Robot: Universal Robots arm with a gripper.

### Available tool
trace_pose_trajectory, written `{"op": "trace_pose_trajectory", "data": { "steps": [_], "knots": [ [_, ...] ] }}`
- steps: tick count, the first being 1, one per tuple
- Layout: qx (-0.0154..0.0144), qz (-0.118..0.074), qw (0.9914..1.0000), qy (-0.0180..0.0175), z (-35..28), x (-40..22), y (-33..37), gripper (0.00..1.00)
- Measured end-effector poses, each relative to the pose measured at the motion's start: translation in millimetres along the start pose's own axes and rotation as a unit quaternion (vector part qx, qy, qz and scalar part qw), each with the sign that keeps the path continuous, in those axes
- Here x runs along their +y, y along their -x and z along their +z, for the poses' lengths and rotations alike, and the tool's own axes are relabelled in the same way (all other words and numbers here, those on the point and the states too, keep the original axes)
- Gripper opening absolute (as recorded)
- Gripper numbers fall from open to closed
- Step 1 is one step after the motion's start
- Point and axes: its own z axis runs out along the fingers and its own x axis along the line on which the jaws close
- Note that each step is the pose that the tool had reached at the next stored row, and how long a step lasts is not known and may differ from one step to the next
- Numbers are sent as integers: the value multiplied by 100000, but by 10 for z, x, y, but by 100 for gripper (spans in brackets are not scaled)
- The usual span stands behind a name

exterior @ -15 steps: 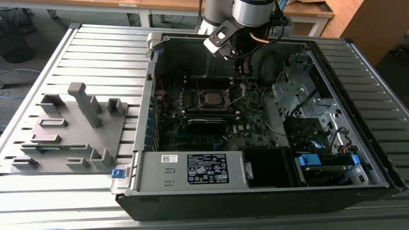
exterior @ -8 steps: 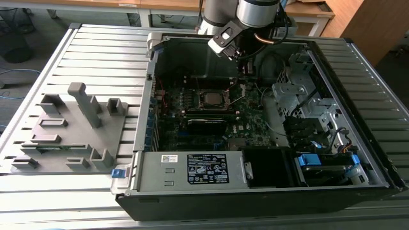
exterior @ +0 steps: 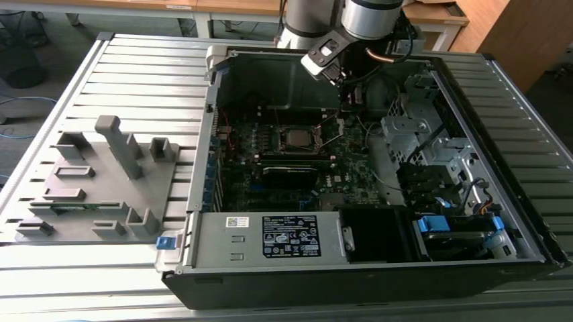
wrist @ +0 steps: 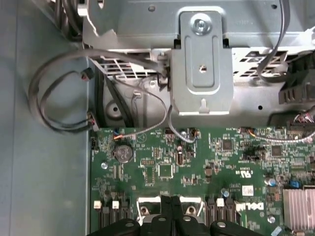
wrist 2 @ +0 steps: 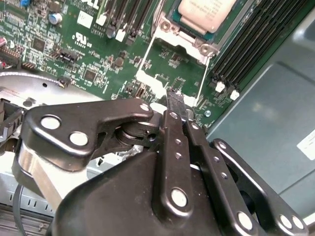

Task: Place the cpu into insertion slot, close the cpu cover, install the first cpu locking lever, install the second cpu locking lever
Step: 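Close the cpu cover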

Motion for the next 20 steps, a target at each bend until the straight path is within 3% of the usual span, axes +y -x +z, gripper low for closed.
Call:
{"op": "trace_pose_trajectory", "data": {
  "steps": [6,20],
  "knots": [
    [-47,0,100000,-225,15,101,-13,11],
    [-625,-8,99992,-1060,108,225,-32,11]
  ]
}}
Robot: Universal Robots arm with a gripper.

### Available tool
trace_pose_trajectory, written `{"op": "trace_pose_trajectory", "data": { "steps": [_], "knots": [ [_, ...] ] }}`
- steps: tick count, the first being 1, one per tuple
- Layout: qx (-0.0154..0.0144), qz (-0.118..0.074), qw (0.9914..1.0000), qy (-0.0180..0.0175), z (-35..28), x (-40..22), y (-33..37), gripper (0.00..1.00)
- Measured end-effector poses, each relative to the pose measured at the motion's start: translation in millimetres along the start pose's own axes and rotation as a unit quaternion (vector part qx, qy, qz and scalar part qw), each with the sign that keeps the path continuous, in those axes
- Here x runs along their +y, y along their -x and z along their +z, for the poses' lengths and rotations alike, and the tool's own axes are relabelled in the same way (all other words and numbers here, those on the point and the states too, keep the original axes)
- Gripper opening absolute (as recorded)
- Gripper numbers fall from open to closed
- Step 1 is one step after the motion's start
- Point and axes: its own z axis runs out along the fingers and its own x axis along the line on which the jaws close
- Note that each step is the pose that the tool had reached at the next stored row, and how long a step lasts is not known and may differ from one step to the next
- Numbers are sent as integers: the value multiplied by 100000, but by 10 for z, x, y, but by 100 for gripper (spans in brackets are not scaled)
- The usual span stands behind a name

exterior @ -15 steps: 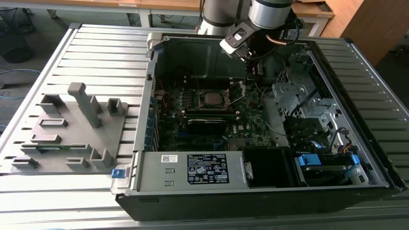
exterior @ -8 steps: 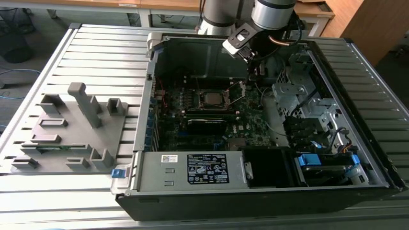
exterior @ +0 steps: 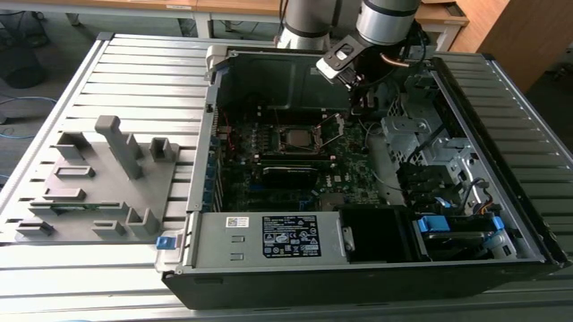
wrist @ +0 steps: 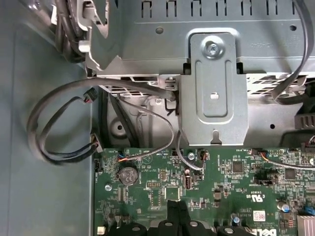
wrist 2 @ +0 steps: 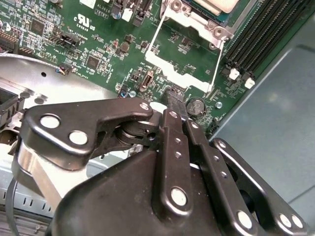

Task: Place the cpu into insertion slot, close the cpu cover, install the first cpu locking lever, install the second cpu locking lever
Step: 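Close the cpu cover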

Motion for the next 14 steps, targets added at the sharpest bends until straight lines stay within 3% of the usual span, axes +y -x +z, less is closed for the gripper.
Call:
{"op": "trace_pose_trajectory", "data": {
  "steps": [8,14],
  "knots": [
    [-161,-1,100000,-237,123,14,-1,11],
    [-182,-1,99999,-298,144,15,0,11]
  ]
}}
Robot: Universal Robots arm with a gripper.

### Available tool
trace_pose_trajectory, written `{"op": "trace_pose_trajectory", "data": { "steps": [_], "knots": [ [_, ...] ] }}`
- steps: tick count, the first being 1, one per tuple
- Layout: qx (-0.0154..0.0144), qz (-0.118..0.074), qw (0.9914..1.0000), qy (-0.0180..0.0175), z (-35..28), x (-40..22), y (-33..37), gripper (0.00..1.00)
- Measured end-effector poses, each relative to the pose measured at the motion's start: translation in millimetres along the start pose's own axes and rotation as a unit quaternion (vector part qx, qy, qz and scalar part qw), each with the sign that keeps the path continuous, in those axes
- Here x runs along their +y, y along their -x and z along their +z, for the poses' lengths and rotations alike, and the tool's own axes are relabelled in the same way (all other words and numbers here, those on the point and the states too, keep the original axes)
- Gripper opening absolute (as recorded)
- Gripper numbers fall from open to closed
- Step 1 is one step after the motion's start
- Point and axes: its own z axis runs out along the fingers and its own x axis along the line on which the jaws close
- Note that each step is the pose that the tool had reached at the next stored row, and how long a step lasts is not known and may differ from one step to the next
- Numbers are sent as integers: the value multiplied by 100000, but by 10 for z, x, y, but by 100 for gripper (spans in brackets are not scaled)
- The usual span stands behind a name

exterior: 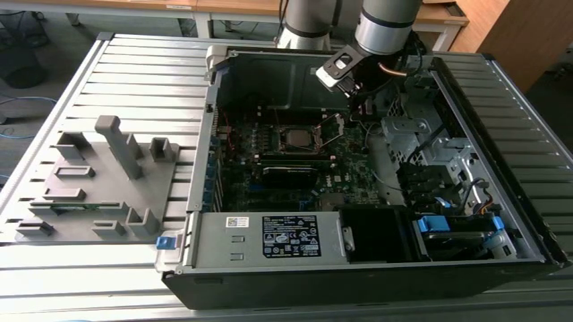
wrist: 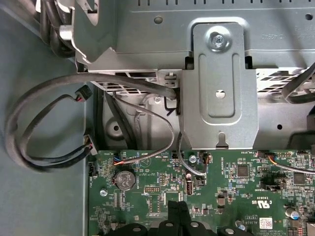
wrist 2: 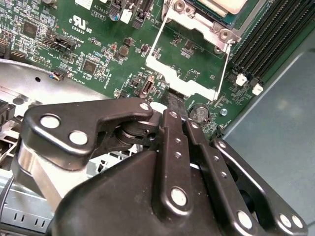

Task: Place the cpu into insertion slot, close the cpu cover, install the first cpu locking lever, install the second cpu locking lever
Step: 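Close the cpu cover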

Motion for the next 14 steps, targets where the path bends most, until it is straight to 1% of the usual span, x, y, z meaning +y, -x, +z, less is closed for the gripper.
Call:
{"op": "trace_pose_trajectory", "data": {
  "steps": [8,11,14],
  "knots": [
    [16,-3,100000,3,3,-3,0,11],
    [12,1,100000,2,3,-20,0,11],
    [10,-3,100000,41,3,-54,1,11]
  ]
}}
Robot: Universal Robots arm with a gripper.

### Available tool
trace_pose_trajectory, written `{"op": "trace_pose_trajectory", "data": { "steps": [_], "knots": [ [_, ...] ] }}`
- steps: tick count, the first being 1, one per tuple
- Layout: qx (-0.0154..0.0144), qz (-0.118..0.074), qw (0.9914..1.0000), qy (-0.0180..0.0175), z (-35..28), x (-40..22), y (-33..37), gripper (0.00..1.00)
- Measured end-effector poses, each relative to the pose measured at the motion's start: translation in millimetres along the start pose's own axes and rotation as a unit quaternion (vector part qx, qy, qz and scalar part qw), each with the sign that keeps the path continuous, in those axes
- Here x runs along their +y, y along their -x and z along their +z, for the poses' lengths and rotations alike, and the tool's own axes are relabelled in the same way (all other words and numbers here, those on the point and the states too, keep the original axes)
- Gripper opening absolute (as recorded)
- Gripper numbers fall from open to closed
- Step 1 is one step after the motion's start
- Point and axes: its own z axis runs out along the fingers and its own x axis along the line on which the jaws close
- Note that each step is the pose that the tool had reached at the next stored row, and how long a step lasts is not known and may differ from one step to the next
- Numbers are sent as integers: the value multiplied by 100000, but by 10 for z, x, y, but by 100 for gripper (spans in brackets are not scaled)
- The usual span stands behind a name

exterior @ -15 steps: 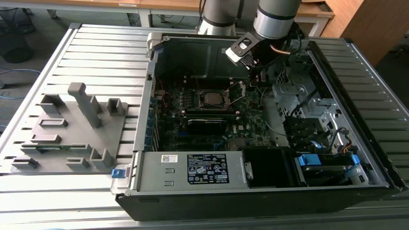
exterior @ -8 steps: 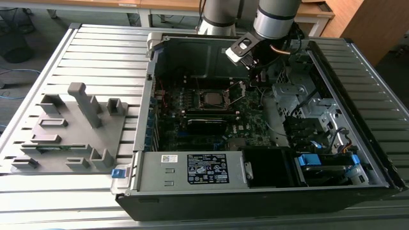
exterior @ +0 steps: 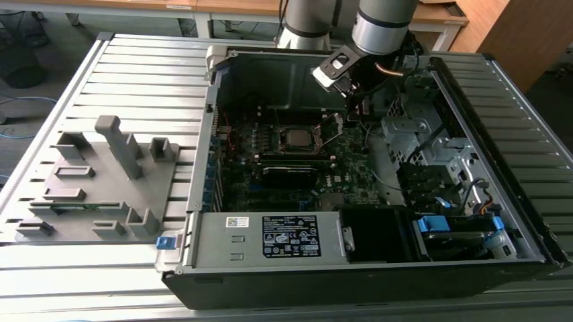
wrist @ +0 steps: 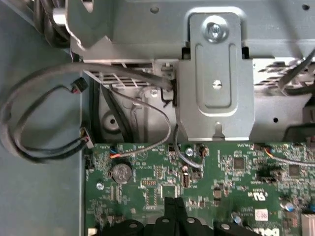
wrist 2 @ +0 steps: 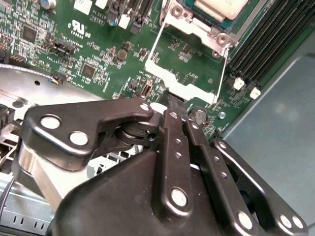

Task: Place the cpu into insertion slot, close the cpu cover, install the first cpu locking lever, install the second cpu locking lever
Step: 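Close the cpu cover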

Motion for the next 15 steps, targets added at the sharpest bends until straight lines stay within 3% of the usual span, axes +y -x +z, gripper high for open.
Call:
{"op": "trace_pose_trajectory", "data": {
  "steps": [9,15],
  "knots": [
    [20,4,99999,468,2,-213,8,11],
    [40,8,99996,929,2,-393,14,11]
  ]
}}
